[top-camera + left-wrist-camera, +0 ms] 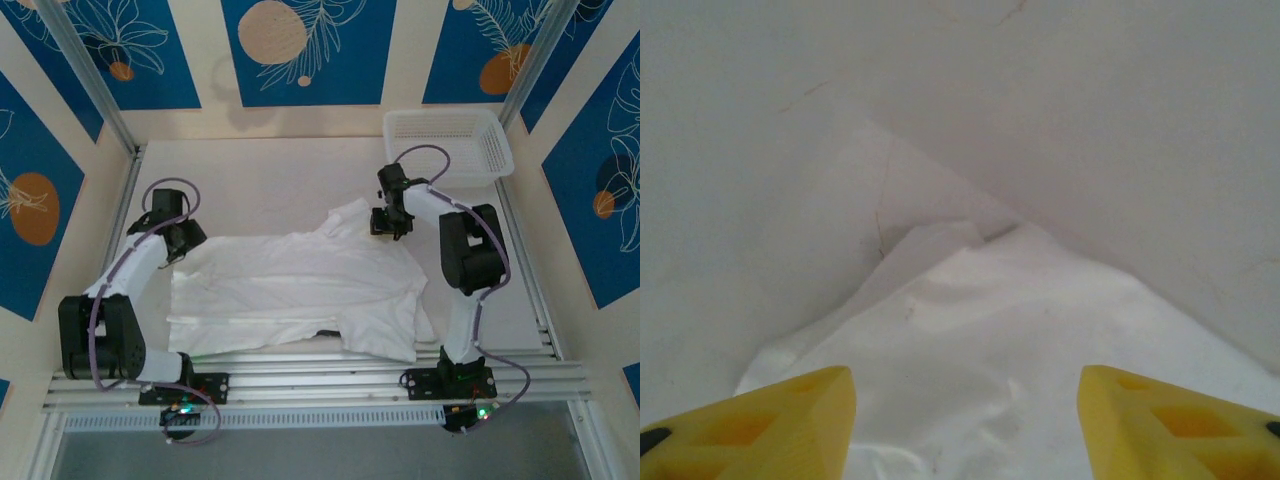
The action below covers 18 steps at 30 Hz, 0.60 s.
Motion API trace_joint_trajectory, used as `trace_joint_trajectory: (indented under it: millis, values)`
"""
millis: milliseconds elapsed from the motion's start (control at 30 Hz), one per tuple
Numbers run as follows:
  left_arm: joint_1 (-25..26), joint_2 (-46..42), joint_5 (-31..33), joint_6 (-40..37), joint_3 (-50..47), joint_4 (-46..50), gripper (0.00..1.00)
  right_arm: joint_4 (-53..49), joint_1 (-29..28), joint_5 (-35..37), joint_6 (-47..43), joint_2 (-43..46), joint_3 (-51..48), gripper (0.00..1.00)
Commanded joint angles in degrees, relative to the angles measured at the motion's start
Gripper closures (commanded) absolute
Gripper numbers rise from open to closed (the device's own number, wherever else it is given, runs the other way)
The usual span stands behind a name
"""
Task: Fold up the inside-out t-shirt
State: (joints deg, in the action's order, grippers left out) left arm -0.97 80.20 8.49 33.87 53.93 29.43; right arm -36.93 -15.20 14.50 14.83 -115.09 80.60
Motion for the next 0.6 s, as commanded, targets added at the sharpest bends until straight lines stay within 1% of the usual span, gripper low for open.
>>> trace_joint_trajectory:
  millis: [0,133,233,333,400,433,500,567]
  values:
    - [-2.2,1.7,-2.2,-3.7,2.7,1.9,0.38,-3.7,-0.7,2.1,-3.4,-2.8,4.1,0.54]
    - [-3.6,3.3,-3.7,-4.8,3.7,2.2,0.37,-4.5,-1.1,3.0,-4.2,-5.2,4.8,0.55]
    - [-4.4,5.7,-4.1,-6.2,5.7,3.8,0.38,-5.3,-1.3,6.0,-5.1,-5.3,5.0,0.54]
    - [-4.7,6.9,-3.5,-6.3,6.3,4.2,0.38,-4.1,-1.2,7.0,-5.7,-3.7,4.2,0.41]
    - [-4.7,6.9,-3.1,-6.0,6.4,4.1,0.38,-3.7,-0.6,5.4,-6.1,-3.4,4.1,0.36]
    - [-4.7,7.0,-3.0,-5.9,6.4,4.0,0.38,-3.7,-0.2,4.0,-5.9,-3.7,4.3,0.35]
    - [-4.8,7.0,-2.6,-5.5,6.4,4.0,0.38,-5.0,0.8,0.8,-5.3,-5.2,5.4,0.37]
    - [-4.8,7.1,-2.0,-4.9,6.5,4.1,0.38,-5.9,1.0,-0.2,-5.6,-5.9,6.5,0.4]
